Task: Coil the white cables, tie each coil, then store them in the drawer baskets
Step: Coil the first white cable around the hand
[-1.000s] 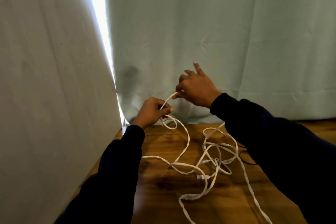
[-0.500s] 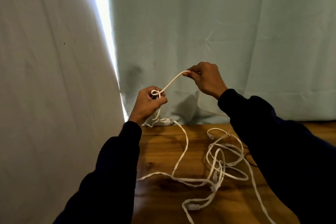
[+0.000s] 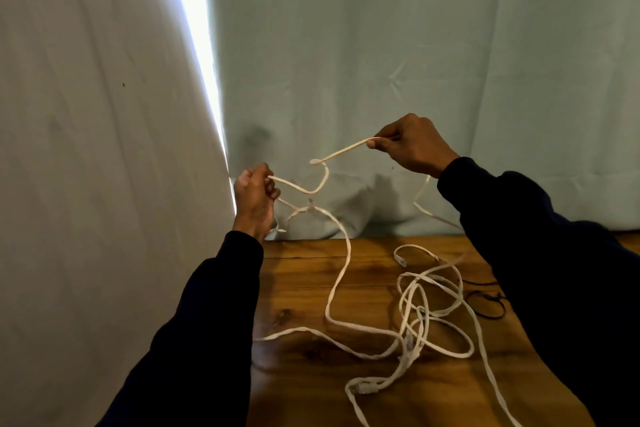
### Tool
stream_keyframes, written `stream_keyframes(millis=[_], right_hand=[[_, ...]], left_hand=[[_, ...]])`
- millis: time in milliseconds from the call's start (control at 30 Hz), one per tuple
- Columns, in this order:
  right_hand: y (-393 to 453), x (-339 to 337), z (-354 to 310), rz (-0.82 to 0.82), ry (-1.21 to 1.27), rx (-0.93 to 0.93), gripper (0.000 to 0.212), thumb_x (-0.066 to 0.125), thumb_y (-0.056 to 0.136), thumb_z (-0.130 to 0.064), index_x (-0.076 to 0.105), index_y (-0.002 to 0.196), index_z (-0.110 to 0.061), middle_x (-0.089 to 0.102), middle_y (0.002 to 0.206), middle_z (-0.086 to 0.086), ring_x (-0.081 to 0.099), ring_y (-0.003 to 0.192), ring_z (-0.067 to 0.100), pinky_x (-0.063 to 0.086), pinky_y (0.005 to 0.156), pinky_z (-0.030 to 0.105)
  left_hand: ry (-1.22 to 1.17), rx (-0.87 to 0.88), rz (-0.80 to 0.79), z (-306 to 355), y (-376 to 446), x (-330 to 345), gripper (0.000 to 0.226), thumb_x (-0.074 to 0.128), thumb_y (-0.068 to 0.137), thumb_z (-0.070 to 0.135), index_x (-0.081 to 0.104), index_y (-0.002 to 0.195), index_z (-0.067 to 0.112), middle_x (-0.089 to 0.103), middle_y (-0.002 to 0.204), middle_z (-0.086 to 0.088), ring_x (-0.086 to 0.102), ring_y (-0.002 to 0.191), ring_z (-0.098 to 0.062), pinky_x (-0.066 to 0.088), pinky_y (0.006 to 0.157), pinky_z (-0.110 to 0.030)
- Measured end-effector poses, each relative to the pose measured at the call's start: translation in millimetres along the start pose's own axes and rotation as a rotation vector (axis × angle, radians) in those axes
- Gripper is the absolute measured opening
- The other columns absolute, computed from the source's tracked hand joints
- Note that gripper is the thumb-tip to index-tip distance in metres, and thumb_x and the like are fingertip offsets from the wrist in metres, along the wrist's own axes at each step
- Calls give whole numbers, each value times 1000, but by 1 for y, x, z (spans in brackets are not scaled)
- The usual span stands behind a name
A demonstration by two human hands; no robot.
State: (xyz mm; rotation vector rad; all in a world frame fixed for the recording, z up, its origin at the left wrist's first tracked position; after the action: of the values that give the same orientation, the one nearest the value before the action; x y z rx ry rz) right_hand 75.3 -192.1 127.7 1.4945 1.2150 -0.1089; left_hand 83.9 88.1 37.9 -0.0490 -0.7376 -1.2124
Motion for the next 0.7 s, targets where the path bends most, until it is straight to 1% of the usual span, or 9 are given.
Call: stream_keyframes(millis=[67,167,267,333,400,467,533,633,700], right_hand=[[0,-6,5,23,51,6,31,67,92,-43,80,103,-17,75,86,6,67,84,20,55,76,33],[0,-12,7,112,202,50,28,67,93,-43,79,103,-19,68,76,-8,57,70,5,41,62,16],[2,-17,14,198,354,87,27,67,93,-44,79,101,-21,65,74,-12,56,70,6,42,67,22],[4,-22,19,262,465,116,25,67,92,-44,80,98,-23,72,85,-6,64,84,15,49,77,33],[5,-24,22,277,490,134,25,67,93,-43,80,97,-22,74,89,-2,64,87,18,49,79,34],[6,-21,22,225,432,132,27,66,94,-41,79,99,-19,70,81,-3,61,79,14,47,74,29],[6,-15,23,142,329,125,25,66,95,-37,78,102,-17,72,84,-2,65,86,14,49,78,26],[0,2,15,-91,45,57,32,62,97,-35,70,124,-20,73,113,5,66,109,20,42,90,23],[-6,16,4,-196,-81,-21,43,57,100,-40,59,138,-21,64,133,7,58,124,24,38,99,27]], left_hand=[[89,20,-11,-3,-2,-5,27,49,91,-3,47,69,13,40,59,-1,37,54,-11,33,50,-26],[216,68,-18,-9,-6,-8,31,52,92,0,52,64,12,42,57,0,39,55,-12,38,53,-27],[380,126,-12,-9,-9,-12,35,54,94,5,55,60,13,44,57,-1,40,57,-13,38,56,-27],[437,126,-23,-9,-13,-15,34,58,96,15,60,62,11,47,59,-3,44,58,-13,40,57,-24],[471,108,-74,-10,-16,-16,38,59,98,26,62,64,10,53,60,-4,47,59,-12,42,59,-22],[509,118,-149,-7,-18,-11,41,57,99,25,64,61,10,56,59,-2,45,58,-11,39,60,-24],[542,156,-204,-2,-19,-2,40,59,98,22,63,59,12,54,58,3,43,58,-8,37,60,-22],[644,285,-277,15,-25,21,38,61,99,32,64,65,15,54,55,17,48,58,1,40,60,-13],[690,339,-313,24,-28,35,35,61,98,35,70,71,15,58,57,19,52,60,4,41,63,-16]])
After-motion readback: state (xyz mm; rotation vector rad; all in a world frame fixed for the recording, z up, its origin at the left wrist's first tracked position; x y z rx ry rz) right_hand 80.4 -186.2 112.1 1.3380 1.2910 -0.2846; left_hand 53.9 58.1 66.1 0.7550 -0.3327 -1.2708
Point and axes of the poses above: each hand's wrist, its own y-axis towards the middle knuckle, its own x-axis out of the palm, z = x × y, the point moved 4 cm from there along y, towards the middle knuckle
